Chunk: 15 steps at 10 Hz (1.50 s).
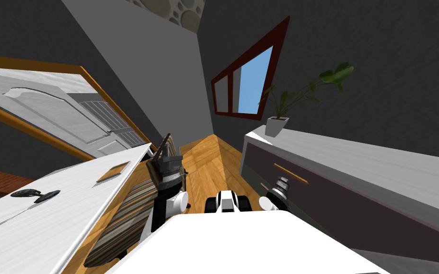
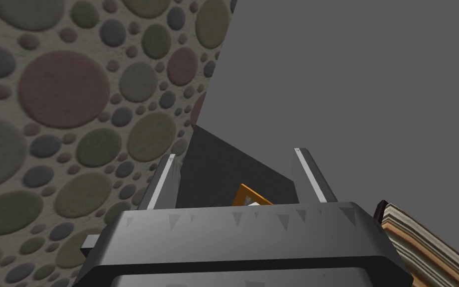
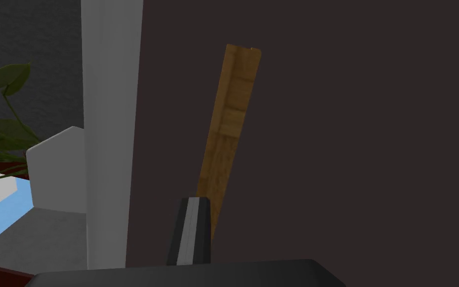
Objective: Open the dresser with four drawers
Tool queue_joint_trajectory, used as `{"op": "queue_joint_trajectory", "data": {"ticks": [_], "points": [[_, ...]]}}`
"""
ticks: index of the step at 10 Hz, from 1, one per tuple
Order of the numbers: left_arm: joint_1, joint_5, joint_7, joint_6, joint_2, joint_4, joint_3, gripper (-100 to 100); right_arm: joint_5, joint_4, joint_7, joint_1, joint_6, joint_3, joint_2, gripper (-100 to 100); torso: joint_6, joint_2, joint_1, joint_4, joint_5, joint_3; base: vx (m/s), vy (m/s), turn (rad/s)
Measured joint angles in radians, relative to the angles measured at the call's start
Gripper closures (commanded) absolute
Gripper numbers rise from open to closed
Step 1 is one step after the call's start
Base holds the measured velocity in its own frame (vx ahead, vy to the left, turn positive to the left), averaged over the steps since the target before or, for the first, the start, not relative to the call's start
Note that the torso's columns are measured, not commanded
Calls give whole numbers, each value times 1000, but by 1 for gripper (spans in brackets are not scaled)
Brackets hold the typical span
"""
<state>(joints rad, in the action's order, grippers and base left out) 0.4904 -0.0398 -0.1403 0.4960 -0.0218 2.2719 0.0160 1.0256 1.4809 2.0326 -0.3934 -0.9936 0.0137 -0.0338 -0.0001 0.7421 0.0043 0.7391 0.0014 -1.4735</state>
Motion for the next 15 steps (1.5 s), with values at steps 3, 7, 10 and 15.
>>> {"op": "queue_joint_trajectory", "data": {"ticks": [3,7,10,15], "points": [[0,0,0,0,0,0,0,0,-3,26,-29,6,10,0,-9,-100,0,-8,-11,-2,-3,-5,-70,89,-18],[0,0,0,0,0,0,0,0,16,35,-29,4,15,-6,102,-100,0,-5,-4,-1,-1,-3,21,-15,-2],[0,0,0,0,0,0,0,0,44,56,-36,0,28,-12,166,-100,0,-3,-4,-1,-1,-2,24,-16,-2],[0,0,0,0,0,0,0,0,146,117,-43,-16,61,-39,234,-100,0,-5,-4,-1,-1,-3,54,-30,-4]]}}
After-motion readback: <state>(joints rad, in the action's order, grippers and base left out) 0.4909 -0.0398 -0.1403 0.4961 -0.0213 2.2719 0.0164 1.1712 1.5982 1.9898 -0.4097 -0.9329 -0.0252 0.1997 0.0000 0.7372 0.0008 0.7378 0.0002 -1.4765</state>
